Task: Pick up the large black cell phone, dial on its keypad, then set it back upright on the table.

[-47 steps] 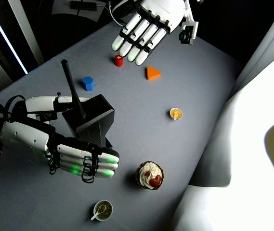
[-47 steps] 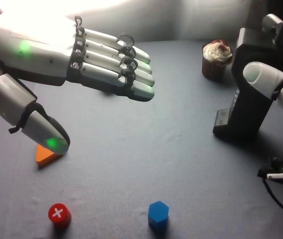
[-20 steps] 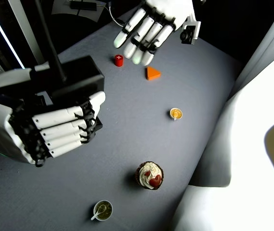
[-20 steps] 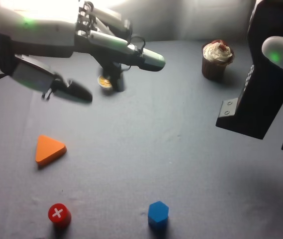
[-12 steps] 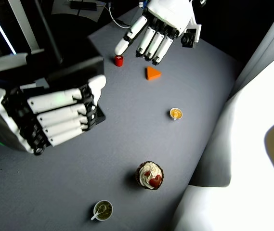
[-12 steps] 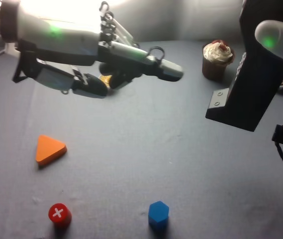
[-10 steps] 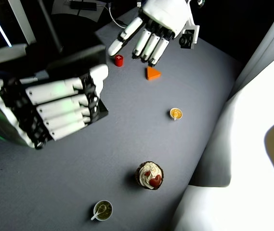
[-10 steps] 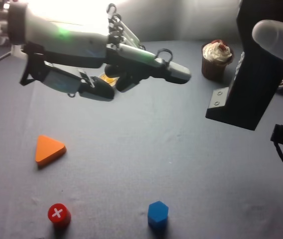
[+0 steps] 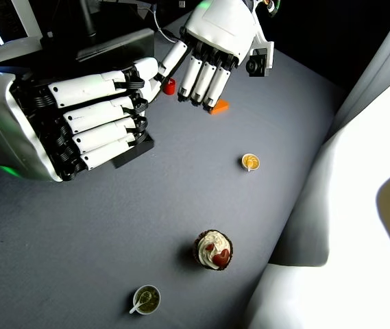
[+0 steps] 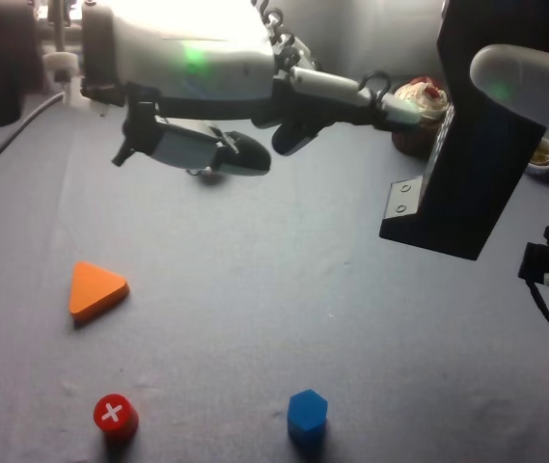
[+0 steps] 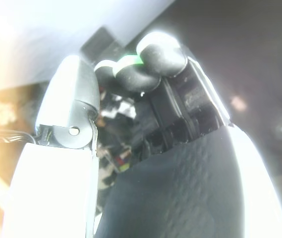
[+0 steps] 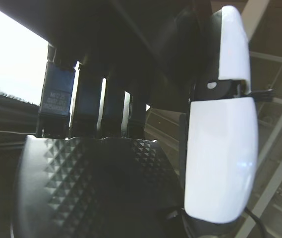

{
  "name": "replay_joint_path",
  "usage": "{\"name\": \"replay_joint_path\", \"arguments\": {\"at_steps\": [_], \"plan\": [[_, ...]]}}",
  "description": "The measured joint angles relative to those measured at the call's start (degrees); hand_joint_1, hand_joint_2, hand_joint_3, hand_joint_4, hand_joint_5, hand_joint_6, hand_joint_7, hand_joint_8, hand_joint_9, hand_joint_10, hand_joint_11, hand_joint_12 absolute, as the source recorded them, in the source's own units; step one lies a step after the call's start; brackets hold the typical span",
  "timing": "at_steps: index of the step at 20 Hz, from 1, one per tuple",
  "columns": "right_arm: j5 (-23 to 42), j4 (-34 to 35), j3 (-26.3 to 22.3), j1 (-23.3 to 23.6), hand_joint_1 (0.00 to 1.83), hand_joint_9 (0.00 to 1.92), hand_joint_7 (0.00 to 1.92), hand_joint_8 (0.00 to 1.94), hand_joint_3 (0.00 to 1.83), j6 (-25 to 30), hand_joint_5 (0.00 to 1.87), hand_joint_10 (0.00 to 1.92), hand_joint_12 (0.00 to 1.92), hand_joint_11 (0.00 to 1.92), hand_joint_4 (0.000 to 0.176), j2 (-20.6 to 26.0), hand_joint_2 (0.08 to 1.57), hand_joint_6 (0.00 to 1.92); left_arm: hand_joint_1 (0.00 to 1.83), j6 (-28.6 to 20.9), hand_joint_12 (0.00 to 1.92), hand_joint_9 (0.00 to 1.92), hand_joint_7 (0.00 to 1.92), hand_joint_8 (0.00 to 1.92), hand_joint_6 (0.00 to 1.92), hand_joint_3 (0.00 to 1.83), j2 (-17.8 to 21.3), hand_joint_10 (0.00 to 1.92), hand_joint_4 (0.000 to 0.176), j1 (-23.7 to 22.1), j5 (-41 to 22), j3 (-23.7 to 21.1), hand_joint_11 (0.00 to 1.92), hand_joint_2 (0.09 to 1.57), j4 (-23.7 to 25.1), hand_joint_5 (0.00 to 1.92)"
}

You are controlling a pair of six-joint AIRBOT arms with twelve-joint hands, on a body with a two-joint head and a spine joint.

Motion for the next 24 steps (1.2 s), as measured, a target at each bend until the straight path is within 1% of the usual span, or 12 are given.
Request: {"name": "replay_joint_path", "arguments": {"at_steps": [2,3,5,6,8,10,13,18,21,22,23,24], "plan": [[-0.1,0.0,0.0,0.0,1.39,1.0,0.96,1.01,0.0,0.0,0.92,1.2,0.92,1.13,0.0,0.0,1.11,0.84,1.31,0.2,1.92,0.74,0.68,1.54,0.0,0.0,0.1,1.92,0.096,0.0,1.4,-2.1,0.7,1.26,-0.9,0.1],[-0.1,0.0,0.0,0.0,1.39,1.02,0.98,0.98,0.0,-0.2,0.94,1.18,0.9,1.15,0.0,0.0,1.1,0.83,1.32,0.3,1.92,0.74,0.69,1.53,0.0,0.0,0.2,1.92,0.099,0.0,2.0,-3.7,0.7,1.26,-0.9,0.11],[0.0,0.7,0.0,0.0,1.38,0.99,0.93,1.05,0.0,-0.3,0.88,1.23,0.91,1.12,0.0,0.2,1.12,0.91,1.32,0.4,1.92,0.76,0.7,1.51,0.0,0.0,0.8,1.92,0.093,-0.2,3.3,-5.7,0.7,1.25,-0.7,0.1],[0.2,0.9,0.0,0.0,1.38,0.99,0.93,1.06,0.0,-0.2,0.87,1.22,0.92,1.11,0.0,0.2,1.12,0.93,1.31,0.4,1.92,0.77,0.68,1.55,0.0,0.0,1.0,1.92,0.089,-0.2,3.8,-6.4,0.71,1.26,-0.7,0.11],[0.2,0.7,0.0,0.0,1.38,0.97,0.92,1.09,0.0,-0.3,0.84,1.26,0.94,1.11,0.0,0.2,1.13,0.94,1.31,0.0,1.92,0.77,0.68,1.55,0.0,0.0,1.3,1.92,0.094,-0.3,4.2,-6.8,0.69,1.26,-0.7,0.1],[0.1,0.5,0.0,0.0,1.38,0.97,0.92,1.09,0.0,-0.2,0.83,1.26,0.94,1.11,0.0,0.2,1.13,0.94,1.31,-0.8,1.92,0.77,0.67,1.55,0.0,0.0,1.3,1.92,0.095,-0.2,3.5,-6.0,0.69,1.27,-0.6,0.11],[0.0,-0.5,-0.4,0.0,1.38,0.97,0.92,1.09,0.0,-0.2,0.83,1.26,0.94,1.11,0.0,0.1,1.13,0.94,1.31,-1.1,1.92,0.76,0.67,1.56,0.0,0.0,1.1,1.92,0.095,0.0,0.8,-0.8,0.69,1.27,-1.3,0.11],[-0.1,-0.5,-0.5,0.0,1.38,0.97,0.92,1.09,0.0,-0.2,0.83,1.26,0.94,1.11,0.0,0.1,1.13,0.94,1.31,-0.9,1.92,0.76,0.67,1.56,0.0,0.0,0.2,1.92,0.095,0.7,-0.6,7.6,0.69,1.27,-1.0,0.11],[-0.2,-0.5,-0.5,0.0,1.38,1.01,0.94,1.05,0.0,-0.2,0.85,1.19,0.93,1.1,0.0,0.1,1.12,0.92,1.3,-1.0,1.92,0.75,0.65,1.59,0.0,0.01,-0.1,1.92,0.093,0.6,-1.1,8.0,0.68,1.28,-0.9,0.1],[-0.2,-0.5,-0.5,0.0,1.38,1.01,0.96,1.02,0.0,-0.2,0.88,1.19,0.92,1.1,0.0,0.1,1.11,0.9,1.3,-1.0,1.92,0.74,0.64,1.61,0.0,0.01,-0.2,1.92,0.098,0.5,-0.5,7.0,0.67,1.29,-0.9,0.1],[-0.2,-0.5,-0.5,0.0,1.38,1.03,0.96,1.01,0.0,-0.2,0.89,1.15,0.91,1.11,0.0,0.1,1.11,0.91,1.32,-1.0,1.92,0.77,0.72,1.49,0.0,0.0,-0.2,1.92,0.089,0.5,-0.1,6.3,0.69,1.24,-0.9,0.12],[-0.2,-0.5,-0.5,0.0,1.39,1.03,0.99,0.95,0.0,-0.2,0.9,1.14,0.9,1.13,0.0,0.1,1.1,0.9,1.33,-1.0,1.92,0.76,0.74,1.46,0.01,0.0,-0.2,1.92,0.087,0.4,0.5,4.6,0.66,1.23,-1.0,0.12]]}}
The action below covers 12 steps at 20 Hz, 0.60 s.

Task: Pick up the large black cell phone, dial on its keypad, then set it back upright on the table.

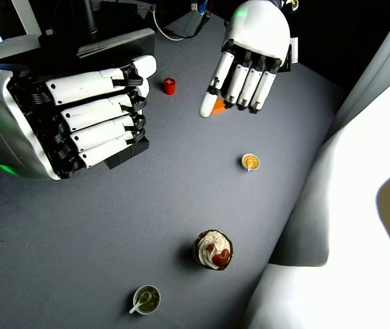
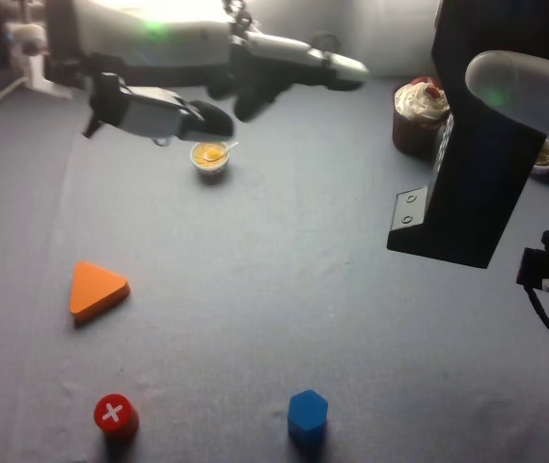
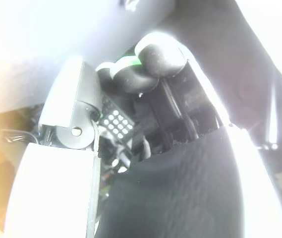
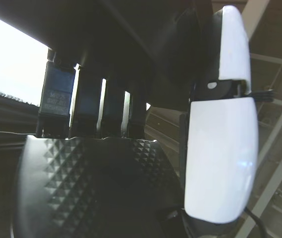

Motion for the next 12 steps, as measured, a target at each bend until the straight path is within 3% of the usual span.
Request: {"name": "replay_joint_path", "arguments": {"at_steps": [3,8,12], "plan": [[0.0,0.1,-0.2,0.0,1.39,1.06,1.03,0.88,0.0,0.0,0.94,1.11,0.87,1.15,0.0,0.0,1.09,0.84,1.32,0.0,1.92,0.81,0.72,1.5,0.0,0.0,0.0,1.92,0.093,0.0,1.9,-3.9,0.74,1.25,0.0,0.13],[-0.1,-0.2,-0.5,0.0,1.39,1.0,0.97,0.97,0.0,0.0,0.97,1.19,0.9,1.1,0.0,0.0,1.1,0.81,1.32,0.5,1.92,0.77,0.7,1.53,0.0,0.0,-0.9,1.92,0.085,-1.2,6.3,-8.7,0.69,1.25,-0.5,0.12],[-0.1,-0.3,-0.6,0.0,1.38,1.0,0.99,0.91,0.0,0.0,0.93,1.19,0.92,1.08,0.0,0.0,1.1,0.91,1.31,0.1,1.92,0.71,0.65,1.58,0.01,0.01,-0.8,1.92,0.082,-1.2,7.2,-9.4,0.68,1.27,-0.8,0.14]]}}
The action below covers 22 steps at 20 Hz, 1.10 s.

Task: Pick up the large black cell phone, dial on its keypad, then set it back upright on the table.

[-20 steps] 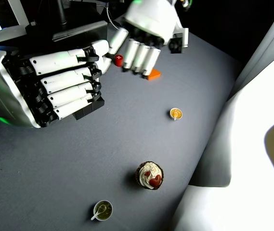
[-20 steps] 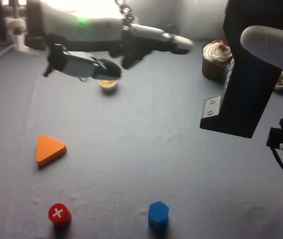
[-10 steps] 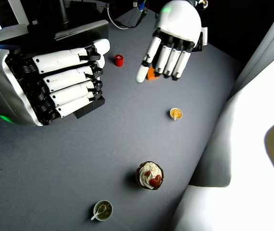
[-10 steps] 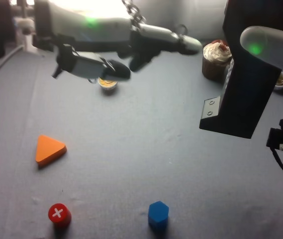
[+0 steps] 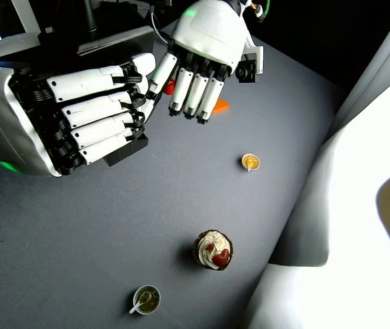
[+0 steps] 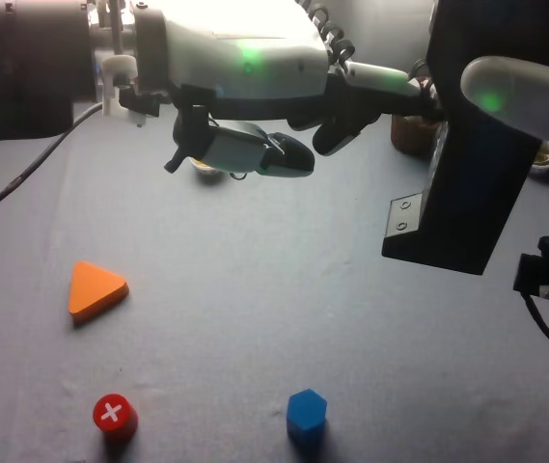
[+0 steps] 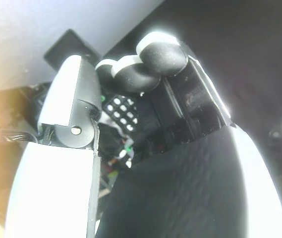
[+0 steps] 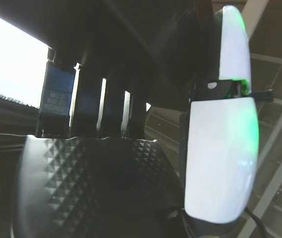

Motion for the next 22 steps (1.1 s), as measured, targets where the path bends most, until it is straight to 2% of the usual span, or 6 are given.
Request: {"name": "replay_joint_path", "arguments": {"at_steps": [3,10,17,20,21,22], "plan": [[0.0,0.0,0.1,0.0,1.38,1.0,0.98,0.94,0.0,0.0,0.93,1.2,0.93,1.08,0.0,0.0,1.1,0.9,1.31,-1.5,1.92,0.71,0.65,1.59,0.0,0.01,0.5,1.92,0.078,0.1,-2.8,1.5,0.68,1.28,0.1,0.13],[0.2,0.1,2.3,-0.3,1.37,0.96,0.9,1.07,0.0,0.3,0.85,1.25,1.0,1.02,0.0,0.0,1.14,1.05,1.32,-5.8,1.92,0.69,0.71,1.49,0.0,0.0,1.2,1.92,0.088,2.5,-16.4,12.7,0.6,1.25,0.9,0.16],[3.9,1.4,5.5,-5.9,1.38,0.97,0.91,1.05,0.0,2.9,0.88,1.24,1.01,1.05,0.0,-0.2,1.13,0.99,1.31,-22.4,1.92,0.72,0.7,1.5,0.0,0.0,0.0,1.92,0.084,1.5,-28.9,15.0,0.57,1.25,5.5,0.16],[6.3,3.1,6.6,-8.0,1.38,0.99,0.93,1.01,0.0,3.3,0.87,1.2,0.99,1.06,0.0,-1.2,1.12,1.02,1.31,-24.2,1.92,0.75,0.71,1.5,0.01,0.0,0.3,1.92,0.043,1.6,-29.7,14.2,0.61,1.25,2.5,0.22],[6.7,3.6,7.2,-8.6,1.37,0.96,0.88,1.1,0.0,3.3,0.84,1.24,1.0,1.04,0.0,-1.7,1.14,1.08,1.32,-24.2,1.92,0.71,0.78,1.39,0.01,0.0,0.5,1.83,0.009,2.2,-29.7,13.7,0.62,1.21,-1.2,0.28],[7.5,4.0,7.6,-9.2,1.37,0.97,0.9,1.07,0.0,3.3,0.84,1.23,1.01,1.03,0.0,-2.2,1.14,1.07,1.3,-24.3,1.86,0.74,0.79,1.35,0.01,0.0,0.5,1.65,0.0,2.8,-29.9,13.5,0.63,1.21,-4.0,0.3]]}}
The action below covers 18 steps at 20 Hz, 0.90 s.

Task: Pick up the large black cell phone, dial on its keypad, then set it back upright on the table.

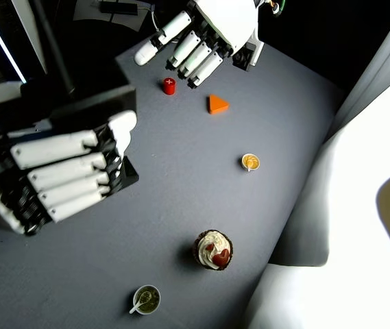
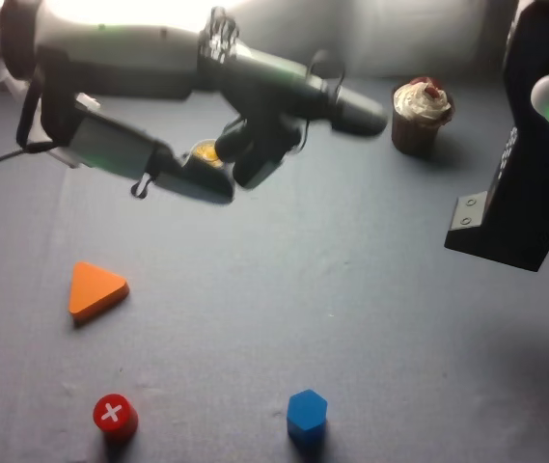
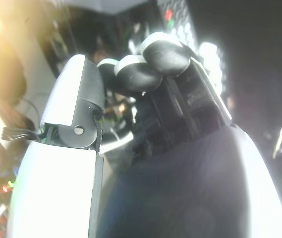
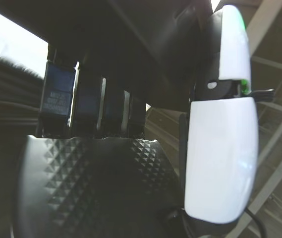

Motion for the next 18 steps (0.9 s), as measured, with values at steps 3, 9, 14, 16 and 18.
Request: {"name": "replay_joint_path", "arguments": {"at_steps": [3,9,14,16,18], "plan": [[1.6,0.6,1.6,-0.6,1.37,0.97,0.89,1.07,0.0,0.1,0.83,1.23,1.01,1.03,0.0,-2.1,1.14,1.08,0.78,0.1,1.66,0.61,0.66,0.75,0.0,0.0,0.0,1.29,0.0,1.3,-0.5,-0.2,0.51,1.17,-2.8,0.32],[2.1,-0.1,5.7,-1.2,1.37,1.03,0.97,0.96,0.0,0.3,0.87,1.16,1.02,1.06,0.0,-6.0,1.11,1.01,0.01,0.4,0.61,0.18,0.19,0.01,0.0,0.0,-0.5,0.01,0.021,8.1,2.3,-0.5,0.01,1.23,-11.5,0.23],[2.0,-1.7,9.4,-3.0,1.37,1.02,0.99,0.95,0.0,2.3,0.9,1.2,1.04,1.04,0.0,-8.3,1.1,0.93,0.0,-0.7,0.37,0.13,0.17,0.0,0.0,0.0,-0.4,0.0,0.04,9.2,11.8,-0.5,0.0,1.19,-22.6,0.22],[1.9,-3.6,11.4,-3.4,1.39,1.02,1.04,0.83,0.0,3.8,1.0,1.16,0.98,1.04,0.0,-9.1,1.08,0.81,0.0,-1.9,0.24,0.13,0.19,0.01,0.0,0.0,0.2,0.0,0.039,8.6,14.3,-0.9,0.0,1.16,-22.7,0.22],[2.0,-5.0,13.1,-3.4,1.39,1.01,1.05,0.81,0.0,5.1,1.02,1.2,0.99,1.03,0.0,-9.8,1.08,0.75,0.0,-3.8,0.3,0.13,0.17,0.0,0.0,0.0,1.1,0.0,0.033,7.5,17.0,-2.8,0.0,1.15,-21.5,0.19]]}}
